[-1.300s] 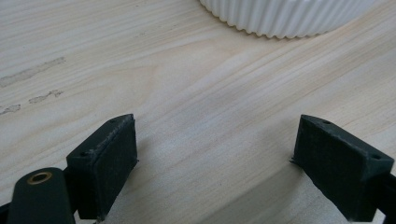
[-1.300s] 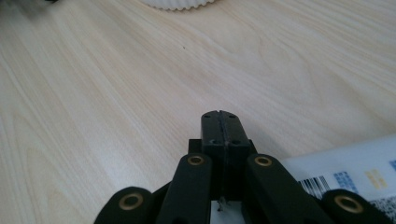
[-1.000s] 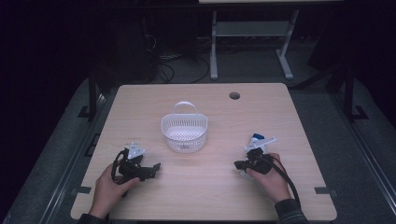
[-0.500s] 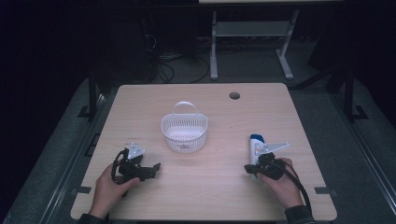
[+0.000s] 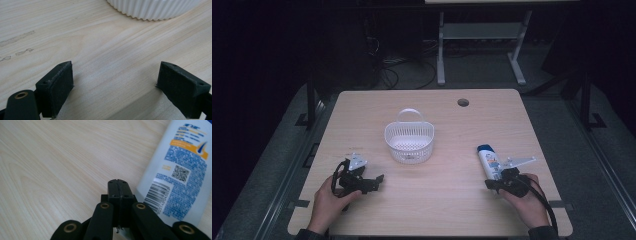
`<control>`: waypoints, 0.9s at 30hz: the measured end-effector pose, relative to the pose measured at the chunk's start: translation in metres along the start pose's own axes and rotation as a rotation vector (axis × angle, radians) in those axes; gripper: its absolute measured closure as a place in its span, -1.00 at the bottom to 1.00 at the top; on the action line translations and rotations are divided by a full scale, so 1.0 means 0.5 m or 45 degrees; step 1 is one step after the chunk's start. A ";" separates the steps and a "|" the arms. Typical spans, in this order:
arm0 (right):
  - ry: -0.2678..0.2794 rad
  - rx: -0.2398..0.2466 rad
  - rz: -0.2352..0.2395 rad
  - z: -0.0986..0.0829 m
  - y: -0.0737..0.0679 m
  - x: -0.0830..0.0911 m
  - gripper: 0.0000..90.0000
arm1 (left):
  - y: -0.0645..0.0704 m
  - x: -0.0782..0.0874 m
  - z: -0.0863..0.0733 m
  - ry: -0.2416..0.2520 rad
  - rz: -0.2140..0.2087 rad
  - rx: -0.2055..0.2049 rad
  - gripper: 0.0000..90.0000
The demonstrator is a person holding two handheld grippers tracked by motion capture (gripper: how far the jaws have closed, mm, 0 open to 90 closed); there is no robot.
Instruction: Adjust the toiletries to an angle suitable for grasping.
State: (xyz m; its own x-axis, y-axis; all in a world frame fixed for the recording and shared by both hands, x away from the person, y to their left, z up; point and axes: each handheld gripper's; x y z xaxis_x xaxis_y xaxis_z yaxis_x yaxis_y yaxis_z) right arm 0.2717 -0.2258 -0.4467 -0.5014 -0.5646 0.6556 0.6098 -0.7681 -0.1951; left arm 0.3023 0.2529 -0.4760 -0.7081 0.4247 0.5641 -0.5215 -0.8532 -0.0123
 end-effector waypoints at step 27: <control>0.021 -0.064 -0.086 -0.040 0.055 0.063 1.00 | -0.001 0.000 0.000 -0.004 -0.002 -0.005 -0.72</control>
State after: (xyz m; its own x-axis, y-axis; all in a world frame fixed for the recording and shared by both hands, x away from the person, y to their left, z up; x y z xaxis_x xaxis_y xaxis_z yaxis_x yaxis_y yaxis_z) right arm 0.2602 -0.2708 -0.4460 -0.5510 -0.5153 0.6564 0.5429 -0.8187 -0.1870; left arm 0.3024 0.2532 -0.4758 -0.7057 0.4248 0.5670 -0.5244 -0.8514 -0.0148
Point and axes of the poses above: each handheld gripper's, and its own axes: x roughly backward along the jaws, z roughly out of its top, y roughly to its right, and after that the axes turned 9 degrees about y, right-handed
